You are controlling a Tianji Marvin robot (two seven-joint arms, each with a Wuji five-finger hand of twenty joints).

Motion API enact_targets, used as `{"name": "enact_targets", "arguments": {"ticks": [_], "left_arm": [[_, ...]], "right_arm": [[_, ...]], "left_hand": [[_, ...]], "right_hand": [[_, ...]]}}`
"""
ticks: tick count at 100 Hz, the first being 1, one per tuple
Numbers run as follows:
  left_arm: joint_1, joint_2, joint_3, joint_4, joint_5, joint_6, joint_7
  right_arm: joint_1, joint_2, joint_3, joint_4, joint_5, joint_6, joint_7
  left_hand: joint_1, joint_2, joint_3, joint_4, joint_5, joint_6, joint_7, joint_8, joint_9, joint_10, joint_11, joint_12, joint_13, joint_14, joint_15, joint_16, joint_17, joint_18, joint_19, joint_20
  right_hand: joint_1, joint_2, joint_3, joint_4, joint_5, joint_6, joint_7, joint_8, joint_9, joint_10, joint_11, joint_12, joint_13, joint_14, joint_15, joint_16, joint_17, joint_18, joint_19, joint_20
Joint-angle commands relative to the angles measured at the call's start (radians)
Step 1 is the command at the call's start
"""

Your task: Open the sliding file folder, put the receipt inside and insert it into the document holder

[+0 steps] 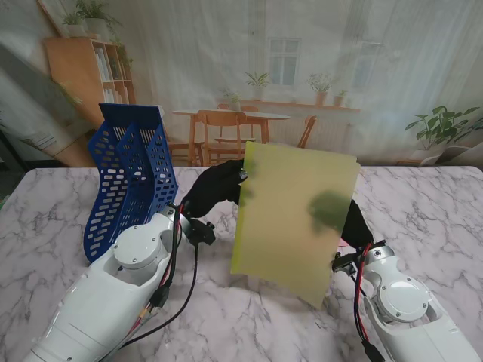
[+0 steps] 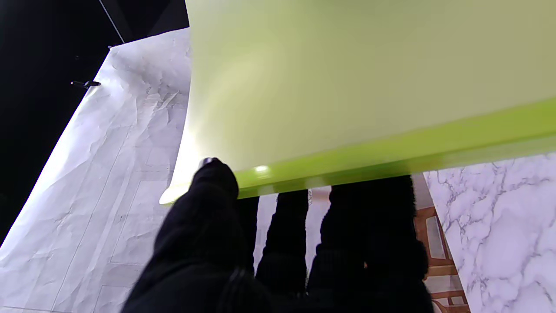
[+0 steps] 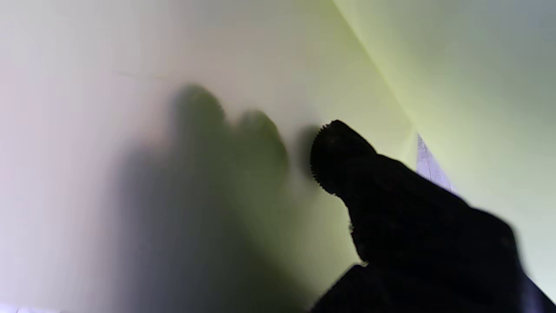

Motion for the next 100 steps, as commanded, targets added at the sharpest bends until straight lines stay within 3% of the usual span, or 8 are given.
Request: {"name": "enact_targets", "arguments": {"ticks": [1, 10, 21, 37, 84, 100], "left_arm": [[0.002, -0.004, -0.001, -0.002, 0.002, 0.004, 0.0], [0.004, -0.007, -0.003, -0.002, 0.008, 0.006, 0.02], [0.007, -0.011, -0.009, -0.001, 0.014, -0.002, 0.039], [0.01, -0.007, -0.023, -0.004, 0.015, -0.011, 0.036], [0.001, 0.003, -0.03, -0.005, 0.007, -0.029, -0.011], [-0.023, 0.002, -0.009, 0.008, 0.016, -0.028, -0.02]], "right_arm": [[-0.004, -0.004, -0.002, -0.002, -0.001, 0.007, -0.004], [-0.005, -0.005, -0.002, -0.003, -0.004, 0.007, -0.009], [-0.007, -0.005, 0.0, -0.004, -0.007, 0.006, -0.012], [-0.009, -0.005, 0.001, -0.009, -0.008, 0.009, -0.014], [-0.01, -0.004, 0.002, -0.012, -0.008, 0.012, -0.01], [-0.013, -0.003, 0.003, -0.014, -0.007, 0.012, -0.007]], "left_hand": [[0.074, -0.012, 0.013, 0.01, 0.065, -0.031, 0.045, 0.036, 0.062, 0.002, 0.032, 0.014, 0.043, -0.019, 0.022, 0.007, 0.041, -0.053, 0.036, 0.028], [0.123, 0.008, 0.01, 0.014, 0.13, 0.002, 0.132, 0.032, 0.145, 0.015, 0.065, 0.031, 0.083, -0.016, 0.058, 0.011, 0.075, -0.057, 0.068, 0.026], [0.117, 0.004, 0.0, 0.006, 0.125, 0.012, 0.138, 0.023, 0.158, 0.019, 0.072, 0.037, 0.091, -0.017, 0.065, 0.011, 0.09, -0.063, 0.076, 0.026], [0.005, -0.029, -0.037, 0.024, 0.032, 0.037, 0.067, -0.031, 0.112, 0.02, 0.059, 0.032, 0.058, -0.006, 0.057, 0.007, 0.06, -0.057, 0.061, 0.016], [-0.135, -0.058, -0.046, 0.012, 0.032, 0.056, -0.023, -0.06, 0.1, 0.018, 0.045, 0.03, 0.045, -0.006, 0.047, 0.009, 0.039, -0.047, 0.051, 0.017], [-0.197, -0.112, -0.039, 0.002, -0.006, 0.06, -0.076, -0.089, -0.021, 0.007, -0.026, -0.01, -0.025, -0.027, -0.031, -0.017, -0.021, -0.044, -0.019, 0.003]], "right_hand": [[0.071, 0.039, 0.078, 0.01, 0.02, -0.093, 0.062, 0.034, -0.006, -0.005, 0.05, 0.012, 0.029, -0.004, 0.019, 0.006, 0.0, 0.007, 0.016, 0.016], [0.071, 0.038, 0.077, 0.01, 0.02, -0.092, 0.062, 0.034, -0.006, -0.005, 0.05, 0.012, 0.029, -0.004, 0.019, 0.007, 0.0, 0.007, 0.016, 0.017], [0.07, 0.039, 0.077, 0.01, 0.02, -0.092, 0.062, 0.034, -0.005, -0.005, 0.051, 0.012, 0.03, -0.005, 0.02, 0.007, 0.0, 0.006, 0.016, 0.018], [0.071, 0.038, 0.078, 0.01, 0.019, -0.09, 0.062, 0.033, -0.004, -0.005, 0.051, 0.012, 0.029, -0.004, 0.022, 0.009, -0.001, 0.006, 0.018, 0.02], [0.071, 0.039, 0.078, 0.01, 0.019, -0.088, 0.062, 0.032, -0.004, -0.003, 0.052, 0.012, 0.029, -0.003, 0.023, 0.009, -0.001, 0.009, 0.018, 0.022], [0.071, 0.039, 0.078, 0.01, 0.018, -0.088, 0.061, 0.032, -0.004, -0.004, 0.052, 0.012, 0.029, -0.002, 0.022, 0.009, -0.001, 0.008, 0.018, 0.022]]}}
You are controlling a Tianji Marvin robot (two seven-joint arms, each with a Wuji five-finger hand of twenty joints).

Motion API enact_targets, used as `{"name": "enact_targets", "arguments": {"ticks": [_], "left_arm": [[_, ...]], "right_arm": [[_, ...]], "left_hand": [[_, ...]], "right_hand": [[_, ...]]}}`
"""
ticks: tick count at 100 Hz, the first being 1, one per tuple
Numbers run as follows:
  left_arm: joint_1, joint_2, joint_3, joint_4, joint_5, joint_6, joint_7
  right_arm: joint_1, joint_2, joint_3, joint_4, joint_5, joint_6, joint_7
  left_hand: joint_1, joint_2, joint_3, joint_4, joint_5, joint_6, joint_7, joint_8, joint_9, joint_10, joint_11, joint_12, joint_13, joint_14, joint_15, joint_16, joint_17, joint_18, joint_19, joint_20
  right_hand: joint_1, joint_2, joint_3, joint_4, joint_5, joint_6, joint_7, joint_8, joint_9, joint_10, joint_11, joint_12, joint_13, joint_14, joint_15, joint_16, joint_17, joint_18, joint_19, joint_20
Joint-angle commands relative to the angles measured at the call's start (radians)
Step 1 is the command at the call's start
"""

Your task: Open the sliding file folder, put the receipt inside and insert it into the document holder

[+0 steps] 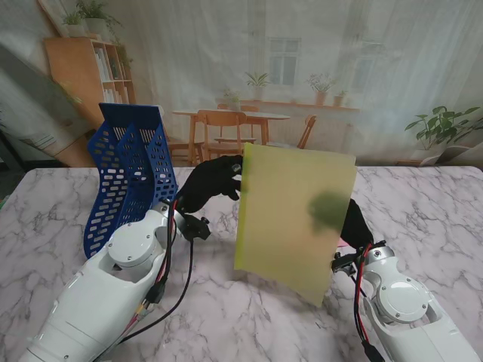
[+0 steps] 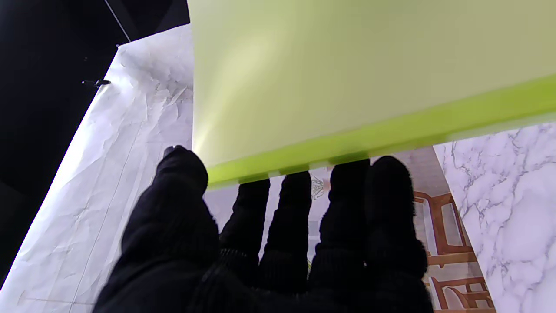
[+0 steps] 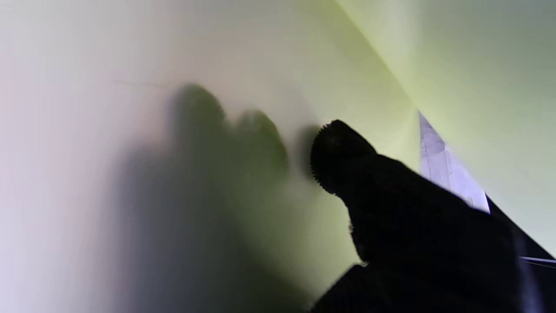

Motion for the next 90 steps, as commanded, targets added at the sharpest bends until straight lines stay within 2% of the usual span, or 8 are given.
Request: {"name": "enact_targets", "arguments": {"ticks": [1, 15, 28, 35, 38, 44, 63, 90], "left_arm": [[-0.018, -0.004, 0.013, 0.007, 0.005, 0.0, -0.02], [-0.031, -0.007, 0.029, 0.015, 0.005, 0.005, -0.02], [-0.031, -0.014, 0.033, 0.007, -0.001, 0.013, 0.005], [-0.029, -0.016, 0.033, 0.003, -0.002, 0.015, 0.015], [-0.029, -0.016, 0.033, 0.002, -0.001, 0.015, 0.016], [-0.029, -0.016, 0.034, 0.003, 0.005, 0.013, 0.019], [-0.019, -0.016, 0.025, 0.002, 0.0, 0.015, 0.023], [-0.006, -0.018, 0.029, 0.013, 0.008, 0.024, 0.031]], "right_arm": [[-0.006, -0.002, 0.0, -0.004, 0.001, 0.007, 0.002], [-0.007, -0.001, 0.001, -0.006, 0.003, 0.009, 0.006], [-0.007, -0.001, 0.0, -0.007, 0.004, 0.011, 0.006], [-0.008, -0.001, -0.001, -0.008, 0.003, 0.013, 0.005], [-0.008, -0.001, -0.001, -0.008, 0.003, 0.014, 0.004], [-0.007, -0.001, -0.002, -0.007, 0.002, 0.015, 0.004], [-0.001, -0.006, -0.009, 0.0, -0.007, 0.001, -0.02], [0.016, -0.029, -0.031, 0.022, -0.033, -0.065, -0.129]], "left_hand": [[-0.033, -0.054, -0.02, 0.003, -0.037, -0.015, -0.031, -0.021, -0.066, -0.019, -0.036, -0.028, -0.04, -0.024, -0.047, -0.019, -0.028, -0.036, -0.039, 0.001], [-0.007, -0.042, 0.01, 0.008, -0.024, -0.028, -0.041, -0.023, -0.091, -0.031, -0.046, -0.044, -0.048, -0.034, -0.065, -0.026, -0.037, -0.042, -0.056, 0.0], [0.172, 0.021, 0.018, 0.001, 0.074, -0.078, 0.104, 0.119, 0.043, -0.032, 0.034, -0.012, 0.021, -0.037, -0.011, -0.005, 0.014, -0.047, 0.002, 0.024], [0.241, 0.054, -0.001, 0.01, 0.106, -0.085, 0.189, 0.111, 0.105, -0.014, 0.057, 0.012, 0.054, -0.037, 0.017, -0.002, 0.038, -0.051, 0.026, 0.024], [0.269, 0.064, -0.003, 0.008, 0.122, -0.078, 0.226, 0.098, 0.154, -0.034, 0.08, 0.066, 0.076, -0.037, 0.04, 0.004, 0.055, -0.055, 0.045, 0.026], [0.286, 0.07, -0.002, 0.007, 0.132, -0.069, 0.24, 0.08, 0.191, -0.001, 0.086, 0.065, 0.103, -0.04, 0.054, 0.005, 0.084, -0.063, 0.056, 0.024], [0.291, 0.066, 0.038, -0.004, 0.129, -0.022, 0.264, 0.05, 0.23, 0.009, 0.08, 0.02, 0.148, -0.044, 0.055, -0.017, 0.136, -0.064, 0.061, 0.003], [0.291, 0.066, 0.069, -0.012, 0.115, 0.02, 0.252, 0.026, 0.222, 0.027, 0.055, -0.016, 0.158, -0.046, 0.033, -0.043, 0.157, -0.06, 0.051, -0.02]], "right_hand": [[0.071, 0.04, 0.078, 0.018, 0.018, -0.087, 0.061, 0.032, -0.004, -0.004, 0.052, 0.011, 0.029, -0.003, 0.022, 0.009, -0.001, 0.008, 0.018, 0.012], [0.071, 0.04, 0.077, 0.018, 0.018, -0.089, 0.061, 0.032, -0.004, -0.003, 0.052, 0.011, 0.029, -0.004, 0.023, 0.009, -0.001, 0.007, 0.018, 0.013], [0.07, 0.039, 0.077, 0.017, 0.018, -0.086, 0.061, 0.031, -0.004, -0.004, 0.052, 0.011, 0.029, -0.002, 0.023, 0.009, -0.001, 0.008, 0.018, 0.013], [0.07, 0.039, 0.077, 0.017, 0.018, -0.086, 0.061, 0.031, -0.004, -0.003, 0.052, 0.011, 0.03, -0.002, 0.023, 0.009, -0.002, 0.009, 0.018, 0.013], [0.071, 0.039, 0.077, 0.018, 0.018, -0.086, 0.061, 0.031, -0.004, -0.003, 0.052, 0.011, 0.03, -0.002, 0.024, 0.01, -0.002, 0.01, 0.018, 0.013], [0.071, 0.039, 0.077, 0.018, 0.019, -0.085, 0.06, 0.03, -0.002, -0.004, 0.052, 0.011, 0.029, -0.002, 0.024, 0.01, -0.002, 0.009, 0.018, 0.013], [0.071, 0.037, 0.079, 0.018, 0.022, -0.1, 0.064, 0.033, -0.002, -0.005, 0.053, 0.012, 0.03, -0.006, 0.027, 0.011, 0.001, 0.009, 0.019, 0.014], [0.073, 0.031, 0.088, 0.018, 0.032, -0.134, 0.08, 0.049, 0.005, -0.012, 0.071, 0.022, 0.034, -0.017, 0.058, 0.024, 0.017, 0.003, 0.027, 0.017]]}}
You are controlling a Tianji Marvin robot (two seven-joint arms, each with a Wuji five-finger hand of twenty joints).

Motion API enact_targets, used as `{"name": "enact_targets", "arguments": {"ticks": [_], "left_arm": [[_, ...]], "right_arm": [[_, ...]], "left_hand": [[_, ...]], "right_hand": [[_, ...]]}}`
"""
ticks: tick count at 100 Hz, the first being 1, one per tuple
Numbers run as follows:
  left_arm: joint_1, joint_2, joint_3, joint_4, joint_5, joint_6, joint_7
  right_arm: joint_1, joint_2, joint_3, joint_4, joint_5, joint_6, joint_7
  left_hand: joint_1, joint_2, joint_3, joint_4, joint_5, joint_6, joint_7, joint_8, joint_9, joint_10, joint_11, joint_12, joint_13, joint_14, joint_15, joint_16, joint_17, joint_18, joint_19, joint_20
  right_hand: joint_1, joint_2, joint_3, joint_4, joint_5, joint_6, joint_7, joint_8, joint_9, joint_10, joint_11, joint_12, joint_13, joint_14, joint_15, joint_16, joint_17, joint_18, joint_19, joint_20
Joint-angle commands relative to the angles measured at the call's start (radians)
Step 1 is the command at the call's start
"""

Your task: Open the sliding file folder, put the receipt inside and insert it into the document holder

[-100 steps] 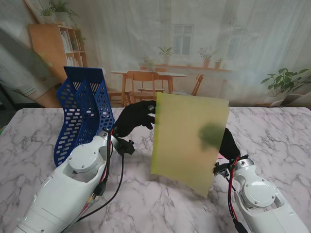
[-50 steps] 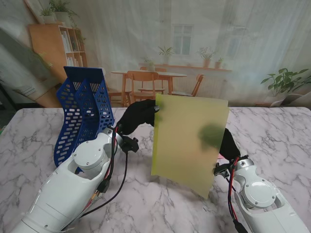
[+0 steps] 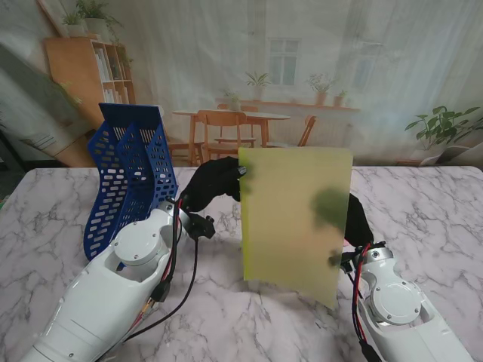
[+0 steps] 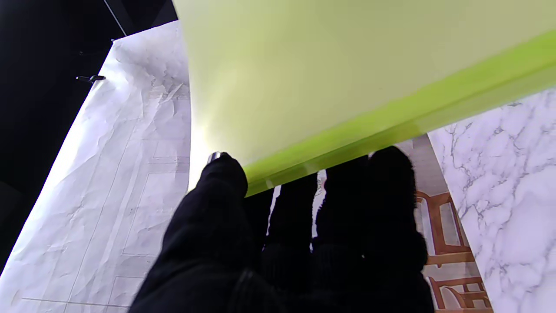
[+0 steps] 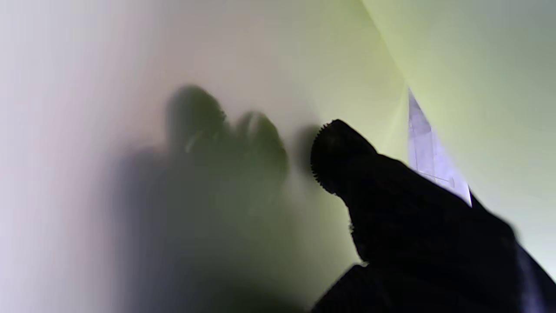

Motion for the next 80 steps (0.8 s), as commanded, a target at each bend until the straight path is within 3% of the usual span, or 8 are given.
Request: {"name": "enact_targets", "arguments": {"ticks": [1, 26, 62, 80], "left_arm": [[0.005, -0.006, 0.01, 0.012, 0.004, 0.009, -0.005], [0.01, -0.011, 0.028, 0.023, 0.003, 0.021, 0.002], [0.019, -0.01, 0.032, 0.02, 0.002, 0.024, -0.001], [0.027, -0.006, 0.02, 0.022, 0.001, 0.002, -0.008]], "right_arm": [[0.006, -0.014, -0.006, 0.005, -0.004, -0.008, -0.013], [0.021, -0.03, -0.018, 0.017, -0.022, -0.041, -0.08], [0.036, -0.038, -0.023, 0.024, -0.004, -0.056, -0.103], [0.028, -0.036, -0.017, 0.019, 0.0, -0.055, -0.096]], "left_hand": [[0.082, 0.039, 0.058, -0.009, 0.035, -0.017, 0.032, -0.015, 0.025, 0.003, -0.007, -0.014, 0.023, -0.01, 0.0, -0.015, 0.038, -0.047, 0.048, -0.005], [0.082, 0.035, 0.059, -0.01, 0.042, -0.016, 0.033, -0.019, 0.03, 0.004, -0.012, -0.022, 0.027, -0.009, -0.002, -0.022, 0.047, -0.049, 0.043, -0.015], [0.082, 0.038, 0.09, -0.014, 0.042, -0.002, 0.03, -0.021, 0.024, 0.024, -0.017, -0.028, 0.02, -0.011, -0.019, -0.038, 0.051, -0.045, 0.027, -0.032], [0.081, 0.025, 0.149, -0.02, -0.027, -0.058, 0.028, 0.021, -0.042, 0.026, -0.005, -0.016, -0.041, 0.016, -0.025, -0.033, -0.007, -0.043, -0.01, -0.044]], "right_hand": [[0.072, 0.031, 0.088, 0.017, 0.03, -0.135, 0.081, 0.05, 0.005, -0.012, 0.051, 0.008, 0.034, -0.018, 0.052, 0.013, 0.018, 0.002, 0.027, 0.016], [0.072, 0.033, 0.088, 0.016, 0.03, -0.147, 0.088, 0.06, 0.007, -0.021, 0.062, 0.016, 0.034, -0.03, 0.07, 0.019, 0.03, -0.004, 0.028, 0.015], [0.072, 0.034, 0.087, 0.016, 0.03, -0.15, 0.092, 0.066, 0.007, -0.023, 0.072, 0.024, 0.035, -0.036, 0.088, 0.026, 0.04, -0.007, 0.031, 0.016], [0.072, 0.035, 0.087, 0.017, 0.028, -0.145, 0.09, 0.064, 0.008, -0.022, 0.07, 0.025, 0.033, -0.033, 0.089, 0.025, 0.04, -0.005, 0.029, 0.016]]}}
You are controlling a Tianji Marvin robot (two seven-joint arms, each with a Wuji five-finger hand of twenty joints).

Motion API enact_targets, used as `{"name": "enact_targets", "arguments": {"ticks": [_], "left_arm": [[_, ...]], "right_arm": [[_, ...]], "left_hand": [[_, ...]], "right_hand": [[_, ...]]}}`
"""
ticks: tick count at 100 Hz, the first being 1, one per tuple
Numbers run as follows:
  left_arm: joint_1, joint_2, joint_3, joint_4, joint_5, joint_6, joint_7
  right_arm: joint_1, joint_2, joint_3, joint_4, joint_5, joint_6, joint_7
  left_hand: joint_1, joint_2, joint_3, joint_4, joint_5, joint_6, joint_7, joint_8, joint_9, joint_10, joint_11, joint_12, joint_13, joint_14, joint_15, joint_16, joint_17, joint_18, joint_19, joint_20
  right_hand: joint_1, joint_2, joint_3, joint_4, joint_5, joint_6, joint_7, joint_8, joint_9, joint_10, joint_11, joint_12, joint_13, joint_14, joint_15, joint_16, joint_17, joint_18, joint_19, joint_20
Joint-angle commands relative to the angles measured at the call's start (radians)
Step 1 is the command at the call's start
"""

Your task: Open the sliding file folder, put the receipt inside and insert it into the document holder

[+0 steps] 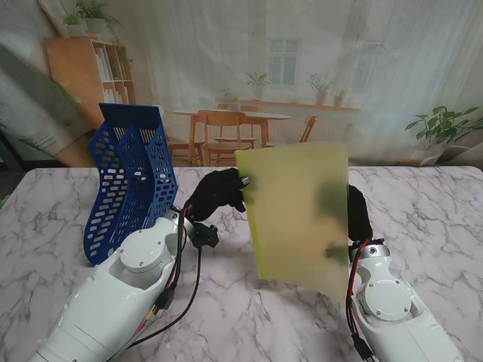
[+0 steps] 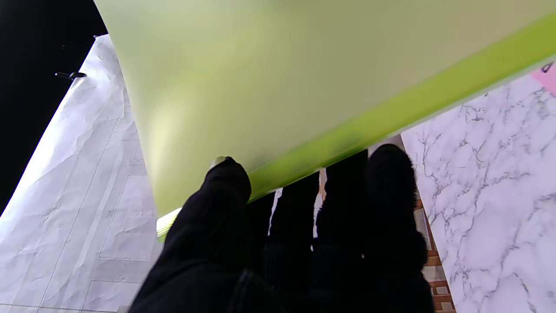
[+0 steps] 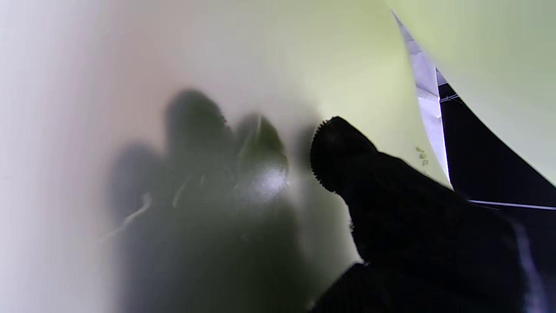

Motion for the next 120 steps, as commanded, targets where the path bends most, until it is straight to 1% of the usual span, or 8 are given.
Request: {"name": "enact_targets", "arguments": {"ticks": [1, 9, 18, 26, 30, 43, 66, 120], "left_arm": [[0.007, -0.001, -0.002, 0.005, -0.001, -0.009, -0.019], [0.009, 0.0, -0.008, 0.005, -0.001, -0.017, -0.016], [0.011, 0.001, -0.014, 0.002, 0.001, -0.028, -0.014], [0.01, 0.001, -0.018, 0.0, 0.004, -0.037, -0.009], [0.01, 0.001, -0.019, -0.001, 0.004, -0.039, -0.007], [0.005, 0.001, -0.01, 0.0, 0.016, -0.041, -0.005], [0.01, 0.0, -0.006, 0.008, 0.021, -0.036, 0.0], [0.015, -0.002, 0.021, 0.023, 0.03, -0.019, -0.005]], "right_arm": [[-0.004, -0.004, 0.004, -0.009, 0.003, 0.001, 0.003], [-0.008, -0.003, 0.006, -0.009, 0.003, 0.004, 0.005], [-0.012, -0.002, 0.008, -0.015, 0.001, 0.011, 0.008], [-0.015, -0.001, 0.009, -0.019, 0.002, 0.016, 0.01], [-0.016, -0.002, 0.009, -0.021, 0.002, 0.017, 0.01], [-0.017, -0.003, 0.009, -0.024, 0.001, 0.02, 0.005], [-0.014, -0.009, 0.014, -0.025, 0.005, -0.007, -0.022], [0.026, -0.021, 0.005, -0.012, 0.022, -0.042, -0.056]], "left_hand": [[0.081, 0.012, 0.096, 0.001, -0.018, -0.074, 0.031, 0.043, -0.036, 0.01, 0.009, 0.005, -0.021, 0.013, -0.002, -0.009, -0.015, -0.042, -0.008, -0.006], [0.081, -0.001, 0.085, 0.009, -0.045, -0.09, 0.083, 0.104, -0.049, 0.006, 0.019, 0.014, -0.028, 0.017, 0.002, -0.001, -0.022, -0.043, -0.004, 0.002], [0.081, -0.008, 0.09, 0.014, -0.067, -0.105, 0.094, 0.113, -0.054, -0.006, 0.027, 0.038, -0.031, 0.014, 0.006, 0.004, -0.024, -0.049, -0.004, 0.005], [0.081, -0.012, 0.115, 0.017, -0.056, -0.118, 0.098, 0.105, -0.042, -0.023, 0.035, 0.063, -0.026, 0.009, 0.013, 0.01, -0.02, -0.056, 0.0, 0.009], [0.081, -0.014, 0.129, 0.003, -0.043, -0.124, 0.117, 0.102, -0.028, -0.033, 0.027, 0.093, -0.022, 0.006, 0.022, 0.019, -0.017, -0.061, 0.009, 0.014], [0.081, -0.021, 0.128, 0.004, -0.011, -0.129, 0.16, 0.113, 0.01, -0.029, 0.032, 0.112, 0.006, -0.006, 0.038, 0.027, 0.009, -0.074, 0.028, 0.02], [0.081, -0.019, 0.132, -0.012, 0.019, -0.112, 0.171, 0.065, 0.028, -0.023, 0.006, 0.074, 0.044, -0.021, 0.015, 0.004, 0.059, -0.072, 0.017, -0.002], [0.081, -0.014, 0.117, -0.011, 0.03, -0.085, 0.154, 0.027, 0.034, -0.012, 0.002, 0.022, 0.066, -0.035, -0.003, -0.025, 0.085, -0.077, 0.011, -0.034]], "right_hand": [[0.072, 0.053, 0.077, 0.017, 0.022, -0.143, 0.077, 0.05, 0.008, -0.022, 0.056, 0.014, 0.033, -0.033, 0.048, 0.013, 0.025, -0.005, 0.029, 0.015], [0.072, 0.053, 0.078, 0.018, 0.021, -0.139, 0.076, 0.049, 0.008, -0.022, 0.055, 0.014, 0.033, -0.031, 0.047, 0.012, 0.024, -0.004, 0.029, 0.015], [0.073, 0.054, 0.078, 0.018, 0.02, -0.136, 0.075, 0.047, 0.008, -0.02, 0.054, 0.013, 0.032, -0.029, 0.045, 0.011, 0.023, -0.003, 0.028, 0.015], [0.073, 0.054, 0.078, 0.018, 0.019, -0.133, 0.074, 0.046, 0.007, -0.02, 0.053, 0.013, 0.032, -0.029, 0.043, 0.01, 0.022, -0.002, 0.027, 0.015], [0.073, 0.054, 0.078, 0.018, 0.019, -0.132, 0.074, 0.045, 0.007, -0.019, 0.053, 0.013, 0.033, -0.028, 0.043, 0.009, 0.021, -0.001, 0.027, 0.015], [0.073, 0.054, 0.078, 0.018, 0.019, -0.13, 0.074, 0.043, 0.008, -0.019, 0.053, 0.013, 0.033, -0.028, 0.043, 0.009, 0.021, 0.001, 0.026, 0.015], [0.072, 0.054, 0.078, 0.017, 0.02, -0.136, 0.077, 0.041, 0.009, -0.022, 0.054, 0.014, 0.034, -0.033, 0.046, 0.01, 0.023, 0.001, 0.028, 0.016], [0.072, 0.051, 0.079, 0.018, 0.023, -0.146, 0.085, 0.044, 0.015, -0.027, 0.064, 0.02, 0.037, -0.044, 0.071, 0.019, 0.041, -0.006, 0.033, 0.017]]}}
